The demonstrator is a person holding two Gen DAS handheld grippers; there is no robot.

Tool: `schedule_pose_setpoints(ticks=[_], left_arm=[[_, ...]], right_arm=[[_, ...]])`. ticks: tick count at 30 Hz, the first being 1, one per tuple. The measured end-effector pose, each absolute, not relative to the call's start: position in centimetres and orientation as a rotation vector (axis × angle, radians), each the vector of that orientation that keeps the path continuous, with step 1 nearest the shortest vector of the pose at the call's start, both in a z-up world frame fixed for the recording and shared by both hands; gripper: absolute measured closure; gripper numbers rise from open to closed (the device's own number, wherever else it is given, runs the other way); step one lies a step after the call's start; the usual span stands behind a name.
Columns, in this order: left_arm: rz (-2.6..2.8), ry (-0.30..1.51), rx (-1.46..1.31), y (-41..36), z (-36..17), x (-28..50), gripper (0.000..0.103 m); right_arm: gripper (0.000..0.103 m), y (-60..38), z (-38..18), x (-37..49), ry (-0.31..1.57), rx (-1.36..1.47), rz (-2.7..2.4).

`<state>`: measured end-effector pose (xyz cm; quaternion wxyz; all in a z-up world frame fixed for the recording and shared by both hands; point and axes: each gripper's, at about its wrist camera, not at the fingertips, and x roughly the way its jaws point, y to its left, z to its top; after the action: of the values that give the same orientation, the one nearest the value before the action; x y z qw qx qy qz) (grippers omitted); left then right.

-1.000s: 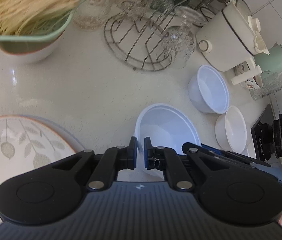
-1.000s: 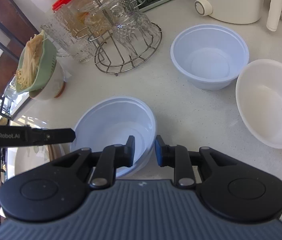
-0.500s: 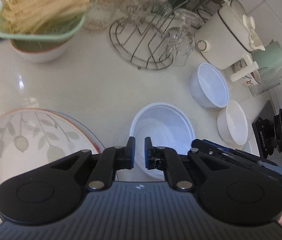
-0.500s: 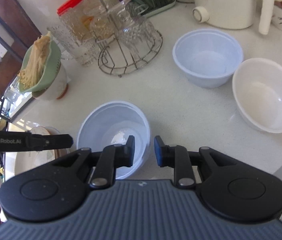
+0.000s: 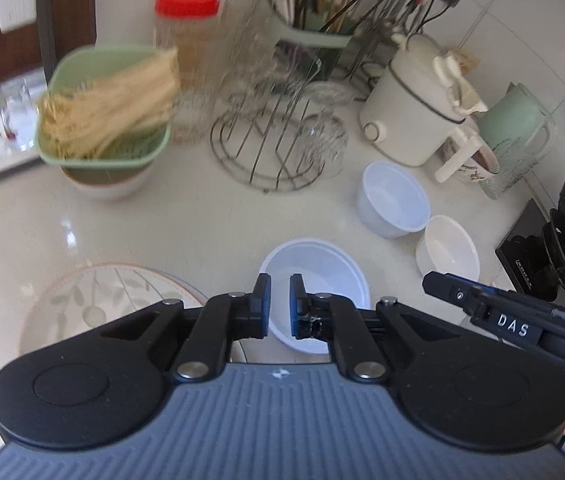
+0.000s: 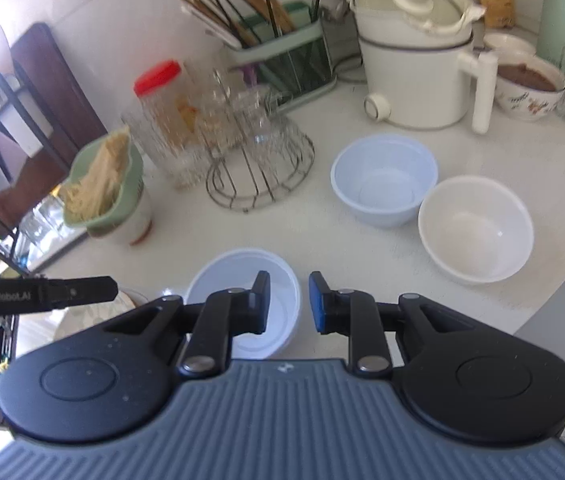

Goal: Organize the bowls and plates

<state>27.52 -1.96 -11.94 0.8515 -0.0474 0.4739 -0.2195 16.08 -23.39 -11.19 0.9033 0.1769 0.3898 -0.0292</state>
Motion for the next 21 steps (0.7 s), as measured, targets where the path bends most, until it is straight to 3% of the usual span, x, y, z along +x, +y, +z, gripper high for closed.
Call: schedule_pose_setpoints(ticks=[21], left_arm=[[-0.525,0.864,0.004,-8.2,-8.6,26.9,0.094]], right_arm=[[0.078,-26.1,-7.4,14.0,0.738,0.296,-0.120]])
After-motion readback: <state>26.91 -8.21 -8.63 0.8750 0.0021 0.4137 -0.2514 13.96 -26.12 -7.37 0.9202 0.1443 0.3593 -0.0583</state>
